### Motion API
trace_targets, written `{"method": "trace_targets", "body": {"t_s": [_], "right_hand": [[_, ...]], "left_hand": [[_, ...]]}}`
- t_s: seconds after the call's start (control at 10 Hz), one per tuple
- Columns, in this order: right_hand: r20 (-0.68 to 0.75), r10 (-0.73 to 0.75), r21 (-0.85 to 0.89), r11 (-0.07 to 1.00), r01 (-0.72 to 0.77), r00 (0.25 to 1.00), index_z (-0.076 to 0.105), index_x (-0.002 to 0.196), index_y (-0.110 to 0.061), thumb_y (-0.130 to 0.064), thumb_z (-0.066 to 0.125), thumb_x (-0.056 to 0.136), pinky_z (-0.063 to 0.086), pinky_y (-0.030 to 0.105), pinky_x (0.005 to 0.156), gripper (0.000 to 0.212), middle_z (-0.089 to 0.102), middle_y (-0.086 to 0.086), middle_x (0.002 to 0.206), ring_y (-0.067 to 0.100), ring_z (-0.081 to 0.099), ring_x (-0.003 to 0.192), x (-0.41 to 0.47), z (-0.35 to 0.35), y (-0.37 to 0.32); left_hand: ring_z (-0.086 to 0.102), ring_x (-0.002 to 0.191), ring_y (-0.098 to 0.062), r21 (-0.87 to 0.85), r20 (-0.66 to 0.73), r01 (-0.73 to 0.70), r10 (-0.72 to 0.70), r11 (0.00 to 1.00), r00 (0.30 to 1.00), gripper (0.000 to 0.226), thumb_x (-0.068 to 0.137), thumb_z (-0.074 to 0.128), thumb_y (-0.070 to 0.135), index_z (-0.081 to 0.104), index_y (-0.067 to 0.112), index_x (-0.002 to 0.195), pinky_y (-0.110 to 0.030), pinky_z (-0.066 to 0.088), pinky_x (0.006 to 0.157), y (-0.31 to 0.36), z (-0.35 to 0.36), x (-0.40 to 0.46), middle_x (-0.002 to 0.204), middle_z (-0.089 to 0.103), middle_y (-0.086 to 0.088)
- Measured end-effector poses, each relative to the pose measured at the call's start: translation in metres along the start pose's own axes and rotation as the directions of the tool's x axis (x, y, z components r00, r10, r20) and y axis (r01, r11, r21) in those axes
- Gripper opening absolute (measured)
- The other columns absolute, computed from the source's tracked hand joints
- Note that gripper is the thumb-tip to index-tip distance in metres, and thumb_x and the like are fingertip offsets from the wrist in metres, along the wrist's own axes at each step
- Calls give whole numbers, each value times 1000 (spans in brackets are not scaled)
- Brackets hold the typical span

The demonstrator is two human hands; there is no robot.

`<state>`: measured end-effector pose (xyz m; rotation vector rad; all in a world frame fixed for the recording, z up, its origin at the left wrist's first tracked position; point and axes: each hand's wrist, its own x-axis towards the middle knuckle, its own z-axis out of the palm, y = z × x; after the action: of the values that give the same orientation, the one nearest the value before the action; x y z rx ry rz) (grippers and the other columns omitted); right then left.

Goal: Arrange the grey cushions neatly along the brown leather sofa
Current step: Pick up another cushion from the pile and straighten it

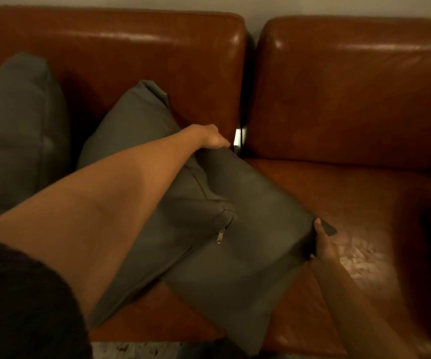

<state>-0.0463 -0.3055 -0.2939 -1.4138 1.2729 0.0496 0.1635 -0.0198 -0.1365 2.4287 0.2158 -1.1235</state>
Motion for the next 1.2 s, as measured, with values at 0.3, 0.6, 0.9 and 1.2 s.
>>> {"method": "trace_targets", "body": {"t_s": [0.3, 0.6, 0.9, 1.2], "right_hand": [[-92, -73, 164, 983, 87, 993, 65, 109, -7, -30, 59, 97, 46, 16, 59, 27, 64, 6, 101, 20, 58, 98, -51, -2, -49], [-142, -277, 227, 925, 304, 950, 63, 78, -21, -29, 56, 99, 48, 20, 63, 24, 63, -8, 74, 1, 58, 69, -64, 12, -78], [-220, -603, 177, 748, 640, 767, 61, 79, -23, -35, 55, 98, 42, 24, 67, 23, 55, -15, 68, -3, 50, 68, -47, 0, -154], [-115, -675, 163, 711, 684, 729, 62, 87, -26, -40, 46, 101, 44, 20, 75, 26, 60, -13, 82, -4, 55, 77, -26, 8, -214]], "left_hand": [[28, 142, -36, -66, -59, 85, -89, 994, 994, 76, 97, 57, 36, 16, 5, 153, -40, 32, 110, -2, 7, 35, 158, 22, -18], [38, 134, -34, -484, -296, 69, -237, 872, 925, 75, 92, 66, 26, 22, 4, 148, -36, 37, 103, -5, -3, 38, 149, 35, -18], [57, 114, -26, -885, -373, -186, -412, 426, 831, 64, 73, 84, 25, 50, 7, 124, -40, 51, 97, -11, -33, 15, 127, 57, -9], [59, 91, -7, -776, -630, -599, -313, 201, 711, 46, 79, 79, 27, 55, 21, 118, -24, 50, 91, -20, -13, 0, 100, 57, 2]]}}
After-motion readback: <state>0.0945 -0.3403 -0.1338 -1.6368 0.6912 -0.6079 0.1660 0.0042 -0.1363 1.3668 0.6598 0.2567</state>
